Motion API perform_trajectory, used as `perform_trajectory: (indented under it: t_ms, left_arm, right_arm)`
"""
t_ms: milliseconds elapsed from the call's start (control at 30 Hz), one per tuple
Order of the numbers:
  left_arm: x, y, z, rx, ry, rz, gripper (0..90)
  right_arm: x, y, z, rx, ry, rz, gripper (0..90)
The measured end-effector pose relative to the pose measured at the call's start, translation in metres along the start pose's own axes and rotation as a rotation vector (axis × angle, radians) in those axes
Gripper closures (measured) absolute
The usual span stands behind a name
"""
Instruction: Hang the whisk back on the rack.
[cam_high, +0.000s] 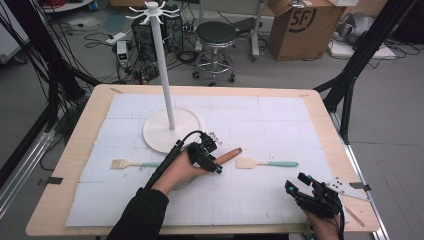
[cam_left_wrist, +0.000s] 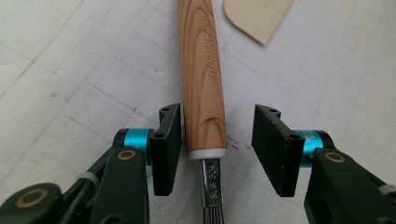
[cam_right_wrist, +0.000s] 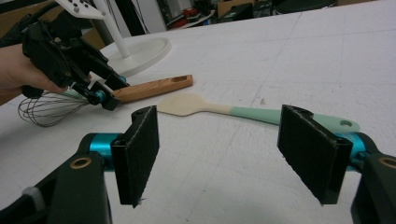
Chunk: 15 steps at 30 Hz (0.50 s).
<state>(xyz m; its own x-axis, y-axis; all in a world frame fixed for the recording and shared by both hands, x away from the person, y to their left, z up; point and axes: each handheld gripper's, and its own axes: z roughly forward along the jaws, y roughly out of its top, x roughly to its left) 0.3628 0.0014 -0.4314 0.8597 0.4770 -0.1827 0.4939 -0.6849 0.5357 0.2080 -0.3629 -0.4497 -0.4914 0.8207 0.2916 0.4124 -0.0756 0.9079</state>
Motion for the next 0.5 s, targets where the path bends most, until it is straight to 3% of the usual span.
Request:
perform_trajectory:
  t_ms: [200, 267, 400, 500]
  left_arm:
    - [-0.013, 0.003, 0.003, 0.038, 0.104, 0.075, 58.4]
    - [-0.017, 0.005, 0.004, 0.051, 0.125, 0.073, 58.6]
    - [-0.016, 0.006, 0.004, 0.055, 0.129, 0.061, 60.8]
    - [-0.017, 0.008, 0.003, 0.066, 0.150, 0.056, 69.8]
  right_arm:
    - [0.000, 0.000, 0.000, -0.001, -0.003, 0.008, 28.9]
    - [-0.001, 0.000, -0.001, -0.001, -0.005, 0.008, 28.9]
    - [-0.001, 0.000, -0.001, -0.003, -0.009, 0.010, 28.9]
    - [-0.002, 0.000, -0.002, -0.005, -0.011, 0.012, 29.0]
